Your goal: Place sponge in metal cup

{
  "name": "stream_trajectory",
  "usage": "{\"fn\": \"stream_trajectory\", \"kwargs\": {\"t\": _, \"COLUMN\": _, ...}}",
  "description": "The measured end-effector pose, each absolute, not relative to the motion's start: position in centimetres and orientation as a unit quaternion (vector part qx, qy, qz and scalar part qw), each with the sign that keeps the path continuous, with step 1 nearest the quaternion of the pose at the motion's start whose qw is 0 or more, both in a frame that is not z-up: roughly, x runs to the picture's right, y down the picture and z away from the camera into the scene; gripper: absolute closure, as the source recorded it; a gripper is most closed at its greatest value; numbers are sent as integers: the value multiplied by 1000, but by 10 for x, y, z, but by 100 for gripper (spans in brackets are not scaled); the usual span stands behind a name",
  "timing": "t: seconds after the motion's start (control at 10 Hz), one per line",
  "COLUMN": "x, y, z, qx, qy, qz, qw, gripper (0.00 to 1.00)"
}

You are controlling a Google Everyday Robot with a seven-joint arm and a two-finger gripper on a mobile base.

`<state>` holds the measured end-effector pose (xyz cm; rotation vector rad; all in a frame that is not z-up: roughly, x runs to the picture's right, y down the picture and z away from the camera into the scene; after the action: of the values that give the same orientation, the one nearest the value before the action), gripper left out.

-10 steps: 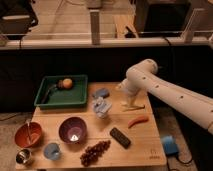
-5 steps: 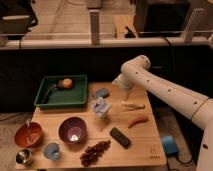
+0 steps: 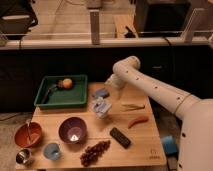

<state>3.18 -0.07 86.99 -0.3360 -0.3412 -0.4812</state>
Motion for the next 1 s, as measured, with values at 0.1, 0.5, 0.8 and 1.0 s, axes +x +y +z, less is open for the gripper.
{"fn": "stream_trajectory", "kwargs": {"t": 0.1, "x": 25, "y": 0, "z": 876, "qx": -165, "qy": -170, "qz": -237, "qw": 942, "gripper": 20}}
{"fn": "stream_trajectory", "kwargs": {"t": 0.5, "x": 8, "y": 4, "z": 904, "qx": -154, "qy": -176, "qz": -236, "qw": 943, "gripper": 20}}
{"fn": "stream_trajectory", "kwargs": {"t": 0.8, "x": 5, "y": 9, "z": 926, "qx": -154, "qy": -176, "qz": -241, "qw": 942, "gripper": 20}}
{"fn": "stream_trajectory", "kwargs": {"t": 1.0, "x": 3, "y": 11, "z": 938, "qx": -157, "qy": -174, "qz": -252, "qw": 939, "gripper": 20}}
